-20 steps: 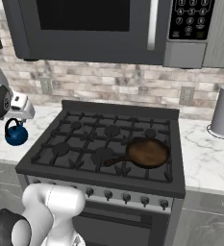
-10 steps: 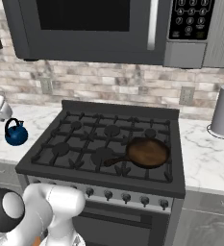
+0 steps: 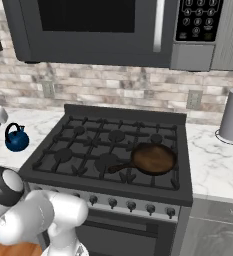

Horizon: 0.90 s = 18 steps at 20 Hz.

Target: Pick the kettle from the counter and place it on a stove burner. Then turn the burner on.

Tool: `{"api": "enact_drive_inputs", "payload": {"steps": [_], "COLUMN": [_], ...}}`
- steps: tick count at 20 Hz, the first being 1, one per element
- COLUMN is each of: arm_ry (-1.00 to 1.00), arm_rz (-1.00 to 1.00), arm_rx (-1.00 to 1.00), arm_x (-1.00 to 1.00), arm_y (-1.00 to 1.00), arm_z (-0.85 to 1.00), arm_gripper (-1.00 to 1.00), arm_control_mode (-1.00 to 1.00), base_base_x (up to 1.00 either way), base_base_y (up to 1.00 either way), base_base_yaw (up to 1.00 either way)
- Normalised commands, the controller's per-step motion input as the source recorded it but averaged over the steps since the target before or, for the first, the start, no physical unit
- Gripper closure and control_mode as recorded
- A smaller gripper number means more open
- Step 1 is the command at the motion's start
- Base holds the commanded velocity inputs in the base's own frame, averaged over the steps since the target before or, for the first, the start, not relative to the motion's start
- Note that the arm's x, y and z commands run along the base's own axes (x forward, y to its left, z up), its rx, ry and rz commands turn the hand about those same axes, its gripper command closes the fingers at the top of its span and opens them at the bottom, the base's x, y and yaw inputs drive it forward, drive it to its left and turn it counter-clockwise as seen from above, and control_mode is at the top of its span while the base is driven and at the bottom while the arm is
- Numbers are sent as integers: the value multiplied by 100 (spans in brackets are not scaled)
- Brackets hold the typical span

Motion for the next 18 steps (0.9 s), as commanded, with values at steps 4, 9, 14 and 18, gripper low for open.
{"api": "enact_drive_inputs", "payload": {"steps": [4,9,14,18], "arm_ry": [6,8,4,0], "arm_rz": [0,0,0,0], "arm_rx": [-1,0,-1,-5], "arm_x": [35,39,40,36], "arm_y": [18,24,23,16], "arm_z": [-25,-37,-39,-23], "arm_gripper": [-100,-100,-100,-100], "arm_control_mode": [-100,-100,-100,-100], "base_base_x": [0,0,0,0], "base_base_y": [0,0,0,0], "base_base_yaw": [0,0,0,0]}}
